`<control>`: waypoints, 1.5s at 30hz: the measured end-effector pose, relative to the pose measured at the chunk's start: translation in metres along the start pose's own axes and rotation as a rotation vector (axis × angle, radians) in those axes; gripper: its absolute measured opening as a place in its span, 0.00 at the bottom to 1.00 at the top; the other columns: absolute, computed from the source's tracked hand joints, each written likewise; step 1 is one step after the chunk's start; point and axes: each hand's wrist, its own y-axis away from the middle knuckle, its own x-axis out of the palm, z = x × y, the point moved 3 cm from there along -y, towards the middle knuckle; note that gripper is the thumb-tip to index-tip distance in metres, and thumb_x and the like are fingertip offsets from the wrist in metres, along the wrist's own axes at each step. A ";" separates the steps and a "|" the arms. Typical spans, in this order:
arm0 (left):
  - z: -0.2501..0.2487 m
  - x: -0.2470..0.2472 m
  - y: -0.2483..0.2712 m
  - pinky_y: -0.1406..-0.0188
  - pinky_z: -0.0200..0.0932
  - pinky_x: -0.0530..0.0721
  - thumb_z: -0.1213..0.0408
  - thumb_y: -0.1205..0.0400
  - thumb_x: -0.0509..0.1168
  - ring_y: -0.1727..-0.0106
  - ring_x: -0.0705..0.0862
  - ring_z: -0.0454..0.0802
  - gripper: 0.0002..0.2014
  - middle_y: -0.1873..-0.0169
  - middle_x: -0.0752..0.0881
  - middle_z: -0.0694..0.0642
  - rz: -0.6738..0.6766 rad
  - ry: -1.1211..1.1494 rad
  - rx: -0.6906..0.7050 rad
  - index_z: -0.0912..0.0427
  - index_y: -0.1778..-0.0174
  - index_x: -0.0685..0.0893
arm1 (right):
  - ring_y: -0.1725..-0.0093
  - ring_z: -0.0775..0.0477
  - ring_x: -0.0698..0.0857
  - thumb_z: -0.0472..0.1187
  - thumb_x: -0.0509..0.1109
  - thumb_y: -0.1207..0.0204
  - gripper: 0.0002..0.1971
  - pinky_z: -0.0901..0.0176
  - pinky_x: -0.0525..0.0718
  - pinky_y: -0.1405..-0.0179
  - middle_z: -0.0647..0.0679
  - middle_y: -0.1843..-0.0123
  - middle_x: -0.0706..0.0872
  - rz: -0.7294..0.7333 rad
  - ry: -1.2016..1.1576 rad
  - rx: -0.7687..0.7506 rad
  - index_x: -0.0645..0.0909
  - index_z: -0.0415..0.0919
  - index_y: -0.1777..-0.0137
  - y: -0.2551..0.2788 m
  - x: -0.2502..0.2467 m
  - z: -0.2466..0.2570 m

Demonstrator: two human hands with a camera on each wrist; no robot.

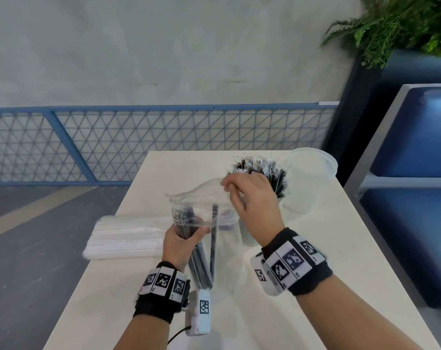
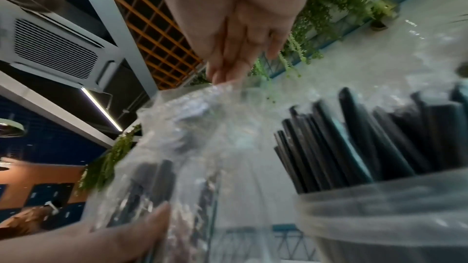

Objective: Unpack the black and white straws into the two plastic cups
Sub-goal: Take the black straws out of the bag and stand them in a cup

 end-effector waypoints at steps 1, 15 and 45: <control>-0.002 0.001 0.002 0.60 0.37 0.84 0.70 0.31 0.76 0.61 0.86 0.48 0.07 0.64 0.89 0.53 0.000 -0.013 0.012 0.58 0.61 0.86 | 0.60 0.49 0.85 0.38 0.58 0.23 0.12 0.56 0.73 0.40 0.50 0.60 0.89 0.080 0.049 -0.006 0.85 0.41 0.55 0.001 0.006 0.001; -0.006 0.013 0.009 0.70 0.26 0.79 0.78 0.31 0.74 0.68 0.84 0.37 0.11 0.68 0.87 0.51 0.188 -0.090 0.032 0.67 0.55 0.83 | 0.37 0.45 0.79 0.49 0.69 0.26 0.20 0.47 0.70 0.32 0.49 0.37 0.81 0.760 0.141 0.249 0.79 0.44 0.36 0.024 0.033 -0.002; -0.003 0.025 0.019 0.71 0.27 0.74 0.57 0.13 0.48 0.70 0.76 0.43 0.16 0.72 0.78 0.49 0.423 -0.250 0.052 0.59 0.52 0.79 | 0.57 0.54 0.84 0.34 0.72 0.26 0.06 0.58 0.84 0.46 0.48 0.59 0.85 -0.047 -0.931 0.674 0.81 0.38 0.50 0.000 -0.001 -0.006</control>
